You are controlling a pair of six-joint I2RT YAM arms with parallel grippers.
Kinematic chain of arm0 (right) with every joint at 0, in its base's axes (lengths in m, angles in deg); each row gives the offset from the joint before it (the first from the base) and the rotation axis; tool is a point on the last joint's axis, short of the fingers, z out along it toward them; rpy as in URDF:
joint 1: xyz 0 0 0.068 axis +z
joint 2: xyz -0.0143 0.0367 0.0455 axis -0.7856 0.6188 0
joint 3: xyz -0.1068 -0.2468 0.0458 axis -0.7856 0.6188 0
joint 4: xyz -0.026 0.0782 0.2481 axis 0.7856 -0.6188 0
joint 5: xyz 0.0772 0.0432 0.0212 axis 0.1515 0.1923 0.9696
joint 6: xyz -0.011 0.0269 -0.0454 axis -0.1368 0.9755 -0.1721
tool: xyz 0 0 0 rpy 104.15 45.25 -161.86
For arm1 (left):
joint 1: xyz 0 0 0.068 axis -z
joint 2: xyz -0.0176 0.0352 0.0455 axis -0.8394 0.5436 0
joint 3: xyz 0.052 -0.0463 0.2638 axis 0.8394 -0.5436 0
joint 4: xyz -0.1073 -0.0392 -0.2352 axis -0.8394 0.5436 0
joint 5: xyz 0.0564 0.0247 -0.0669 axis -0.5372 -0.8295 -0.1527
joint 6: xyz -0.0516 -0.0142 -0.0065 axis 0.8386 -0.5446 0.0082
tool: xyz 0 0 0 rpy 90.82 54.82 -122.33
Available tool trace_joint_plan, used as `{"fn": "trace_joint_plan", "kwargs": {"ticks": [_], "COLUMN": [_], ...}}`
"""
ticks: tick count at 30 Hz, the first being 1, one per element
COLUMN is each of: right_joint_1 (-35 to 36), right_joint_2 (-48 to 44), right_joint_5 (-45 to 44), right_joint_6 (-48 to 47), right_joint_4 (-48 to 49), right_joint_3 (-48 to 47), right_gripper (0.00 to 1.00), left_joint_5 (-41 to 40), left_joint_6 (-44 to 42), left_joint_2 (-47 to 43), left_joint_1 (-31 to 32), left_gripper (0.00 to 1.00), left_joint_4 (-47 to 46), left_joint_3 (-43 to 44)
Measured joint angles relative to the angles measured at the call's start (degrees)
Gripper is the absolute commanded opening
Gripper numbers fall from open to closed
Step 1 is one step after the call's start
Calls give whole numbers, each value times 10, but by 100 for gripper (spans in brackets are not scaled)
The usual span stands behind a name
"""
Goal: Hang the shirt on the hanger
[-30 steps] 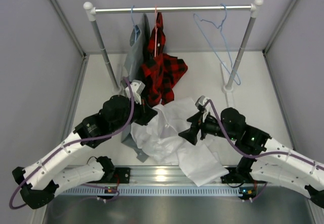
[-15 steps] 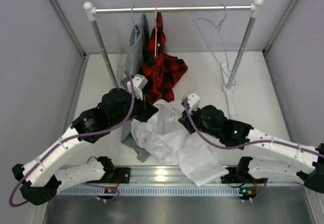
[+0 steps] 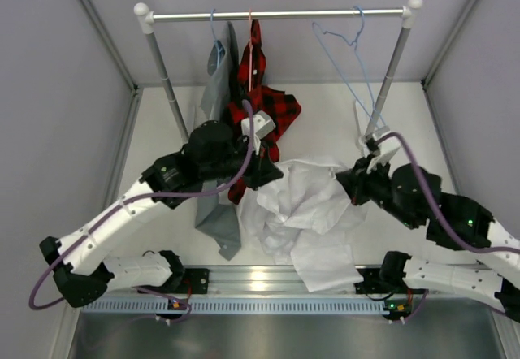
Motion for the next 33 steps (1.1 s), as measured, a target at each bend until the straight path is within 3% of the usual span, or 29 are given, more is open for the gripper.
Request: {"fn": "trace_joint_plan", "kwargs": {"ticks": [4, 7, 8, 10, 14, 18, 22, 23, 25, 26, 27, 28, 29, 32, 33], "right_joint_1": [0, 0, 0, 0, 0, 0, 0, 0, 0, 0, 0, 0, 0, 0, -1], "right_joint_2": [-9, -17, -22, -30, -15, 65, 141, 154, 170, 175, 178, 178, 178, 174, 171], "right_joint_5": [10, 36, 47, 75, 127, 142, 143, 143, 138, 130, 120, 110, 104, 87, 82], "right_joint_6": [34, 38, 32, 14, -37, -90, -120, -124, -133, -139, -140, -139, -137, -139, -138], "right_joint_4": [-62, -94, -97, -87, -56, 3, 44, 52, 67, 76, 81, 86, 92, 103, 104], "right_joint_3": [92, 140, 145, 146, 133, 109, 101, 101, 101, 101, 101, 101, 101, 101, 101], "right_gripper": [8, 38, 53, 62, 67, 67, 67, 61, 37, 4, 0, 0, 0, 0, 0], "left_joint_5": [9, 23, 26, 32, 41, 49, 51, 51, 50, 49, 47, 44, 42, 18, 11], "left_joint_6": [3, 4, 5, 6, 14, 22, 26, 26, 28, 28, 29, 28, 26, 11, 8], "left_joint_2": [40, 59, 61, 65, 68, 70, 69, 68, 65, 61, 57, 53, 48, 24, 16], "left_joint_1": [-6, -7, -7, -7, -7, -7, -7, -7, -7, -7, -7, -7, -7, -6, -6], "left_gripper": [0, 0, 0, 0, 0, 0, 0, 0, 0, 0, 1, 23, 33, 50, 50], "left_joint_4": [-15, -20, -21, -26, -42, -46, -50, -51, -54, -53, -53, -54, -56, -58, -58], "left_joint_3": [-76, -105, -108, -110, -110, -110, -111, -111, -115, -117, -119, -120, -123, -137, -143]}}
